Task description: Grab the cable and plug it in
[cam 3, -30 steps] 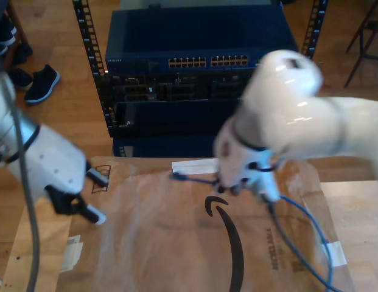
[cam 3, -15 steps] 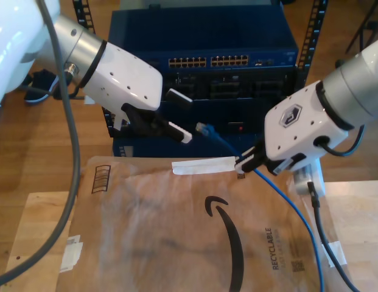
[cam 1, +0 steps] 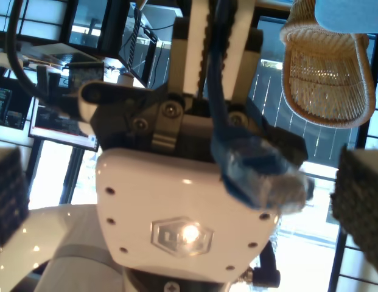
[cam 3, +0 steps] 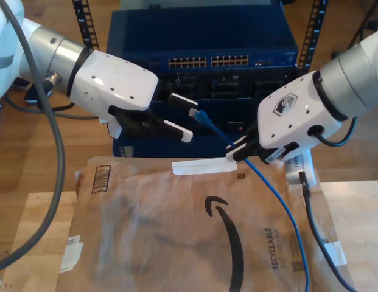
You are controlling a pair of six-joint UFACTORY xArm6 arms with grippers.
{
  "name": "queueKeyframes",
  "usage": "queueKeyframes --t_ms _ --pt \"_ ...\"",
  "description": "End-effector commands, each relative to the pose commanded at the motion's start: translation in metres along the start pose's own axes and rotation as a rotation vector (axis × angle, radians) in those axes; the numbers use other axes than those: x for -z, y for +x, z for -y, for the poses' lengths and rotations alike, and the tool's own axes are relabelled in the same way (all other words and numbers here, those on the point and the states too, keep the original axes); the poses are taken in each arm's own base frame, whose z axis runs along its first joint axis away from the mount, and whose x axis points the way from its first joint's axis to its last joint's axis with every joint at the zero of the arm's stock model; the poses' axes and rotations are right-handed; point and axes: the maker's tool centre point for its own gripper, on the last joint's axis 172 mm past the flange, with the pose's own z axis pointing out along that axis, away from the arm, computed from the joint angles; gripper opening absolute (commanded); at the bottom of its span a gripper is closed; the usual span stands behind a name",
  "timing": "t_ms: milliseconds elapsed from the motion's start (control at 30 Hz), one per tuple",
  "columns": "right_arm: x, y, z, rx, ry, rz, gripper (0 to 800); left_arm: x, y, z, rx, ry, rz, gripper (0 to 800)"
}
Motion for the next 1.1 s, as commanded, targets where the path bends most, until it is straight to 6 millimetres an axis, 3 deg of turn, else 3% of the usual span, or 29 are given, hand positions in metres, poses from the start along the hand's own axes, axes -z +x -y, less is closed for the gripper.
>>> queueKeyframes --t_ms 167,400,633,833,1100 --pt "0.001 -0.002 0.001 0.003 0.003 0.001 1 -0.001 0.001 0.000 0.010 0.002 0.005 597" --pt "0.000 -0.001 0.000 0.001 0.000 0.000 1 -0.003 0.007 0.000 0.036 0.006 0.010 367" --pt "0.000 -0.001 -0.001 0.002 -0.002 0.000 1 -0.003 0.007 0.000 0.036 0.006 0.011 349" --pt "-0.001 -0.001 -0.001 0.002 -0.004 0.000 1 -0.003 0.007 0.000 0.036 0.004 0.011 279" --pt "-0.001 -0.001 -0.002 0.003 -0.005 0.000 1 0.000 -0.005 -0.003 0.041 -0.007 0.079 249"
